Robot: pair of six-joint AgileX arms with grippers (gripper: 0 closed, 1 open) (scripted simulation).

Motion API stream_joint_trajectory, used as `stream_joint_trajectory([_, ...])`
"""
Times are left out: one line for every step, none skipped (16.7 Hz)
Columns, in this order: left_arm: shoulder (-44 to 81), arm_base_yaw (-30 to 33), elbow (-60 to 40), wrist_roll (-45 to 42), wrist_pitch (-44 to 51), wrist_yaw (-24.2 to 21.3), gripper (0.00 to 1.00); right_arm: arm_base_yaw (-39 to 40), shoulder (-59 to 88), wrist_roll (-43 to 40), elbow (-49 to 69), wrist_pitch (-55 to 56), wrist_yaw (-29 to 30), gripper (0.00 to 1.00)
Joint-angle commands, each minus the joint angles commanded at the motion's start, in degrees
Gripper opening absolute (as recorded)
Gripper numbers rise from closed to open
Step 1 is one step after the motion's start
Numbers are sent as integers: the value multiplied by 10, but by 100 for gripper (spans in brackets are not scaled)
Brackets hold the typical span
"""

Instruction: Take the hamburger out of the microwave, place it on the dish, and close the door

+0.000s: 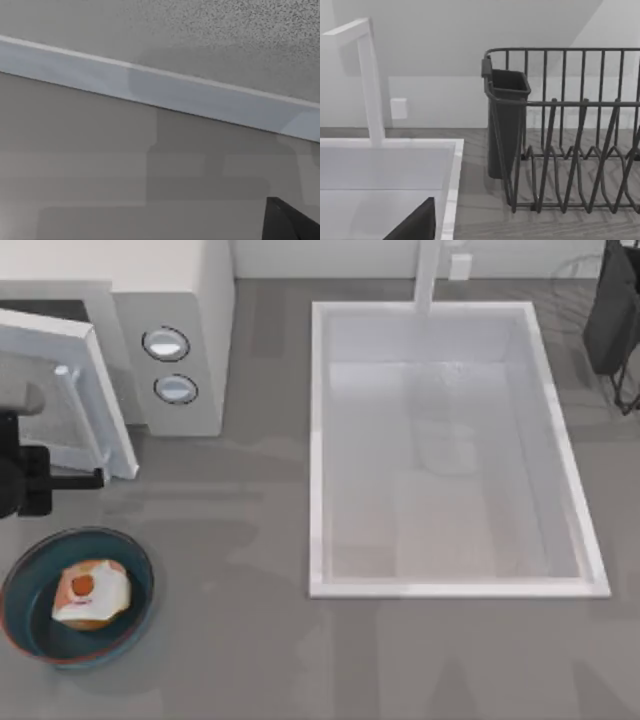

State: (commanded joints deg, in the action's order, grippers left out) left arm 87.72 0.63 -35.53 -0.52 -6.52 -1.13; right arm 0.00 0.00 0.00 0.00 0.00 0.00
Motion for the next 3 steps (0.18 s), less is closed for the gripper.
stream_joint_trajectory([11,0,-8,0,-6,0,0,0,0,0,0,0,0,100])
stream_joint_trajectory([17,0,-12,0,-9,0,0,0,0,0,0,0,0,100])
stream_joint_trajectory([17,1,-13,0,-10,0,0,0,0,0,0,0,0,100])
